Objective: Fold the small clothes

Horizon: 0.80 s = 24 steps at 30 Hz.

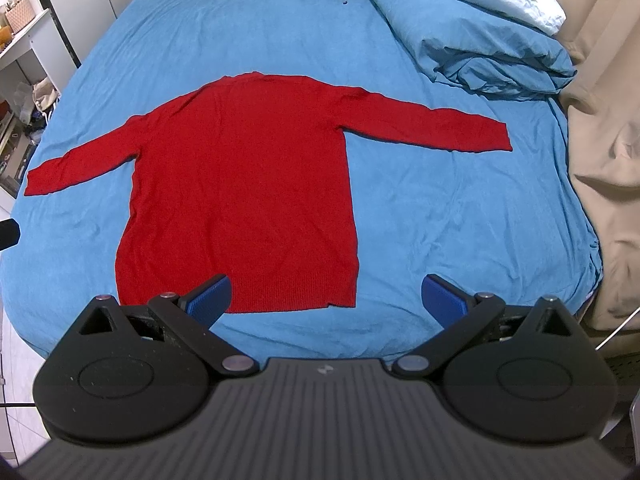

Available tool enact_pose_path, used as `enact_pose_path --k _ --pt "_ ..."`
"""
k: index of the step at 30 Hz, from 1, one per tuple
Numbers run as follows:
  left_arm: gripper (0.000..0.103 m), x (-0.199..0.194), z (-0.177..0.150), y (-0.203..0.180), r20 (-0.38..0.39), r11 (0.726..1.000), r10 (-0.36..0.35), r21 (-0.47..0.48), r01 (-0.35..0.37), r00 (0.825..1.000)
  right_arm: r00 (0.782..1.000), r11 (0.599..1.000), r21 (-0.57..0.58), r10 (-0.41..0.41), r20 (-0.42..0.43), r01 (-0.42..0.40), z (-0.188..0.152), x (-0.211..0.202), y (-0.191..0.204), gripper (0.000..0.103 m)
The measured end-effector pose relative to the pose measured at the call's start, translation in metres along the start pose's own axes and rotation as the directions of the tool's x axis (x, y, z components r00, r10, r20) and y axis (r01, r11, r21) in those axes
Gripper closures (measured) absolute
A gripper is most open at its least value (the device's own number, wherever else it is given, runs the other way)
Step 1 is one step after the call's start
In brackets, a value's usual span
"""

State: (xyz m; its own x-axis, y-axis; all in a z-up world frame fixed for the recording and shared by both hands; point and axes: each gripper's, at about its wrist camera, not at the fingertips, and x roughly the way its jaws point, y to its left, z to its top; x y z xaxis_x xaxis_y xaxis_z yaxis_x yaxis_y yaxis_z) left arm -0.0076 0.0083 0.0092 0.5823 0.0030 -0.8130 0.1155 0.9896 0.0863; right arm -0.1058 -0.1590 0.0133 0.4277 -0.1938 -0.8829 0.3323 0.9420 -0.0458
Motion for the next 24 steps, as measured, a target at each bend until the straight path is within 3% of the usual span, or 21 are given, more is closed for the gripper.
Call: enact_pose_path --k 24 --pt "0.000 -0.0017 0.0035 0.0011 0.009 1.000 -0.001 -0.008 0.002 1.000 1.000 1.000 0.012 -0.018 0.011 0.018 0.0026 -0.0025 0.0057 0.000"
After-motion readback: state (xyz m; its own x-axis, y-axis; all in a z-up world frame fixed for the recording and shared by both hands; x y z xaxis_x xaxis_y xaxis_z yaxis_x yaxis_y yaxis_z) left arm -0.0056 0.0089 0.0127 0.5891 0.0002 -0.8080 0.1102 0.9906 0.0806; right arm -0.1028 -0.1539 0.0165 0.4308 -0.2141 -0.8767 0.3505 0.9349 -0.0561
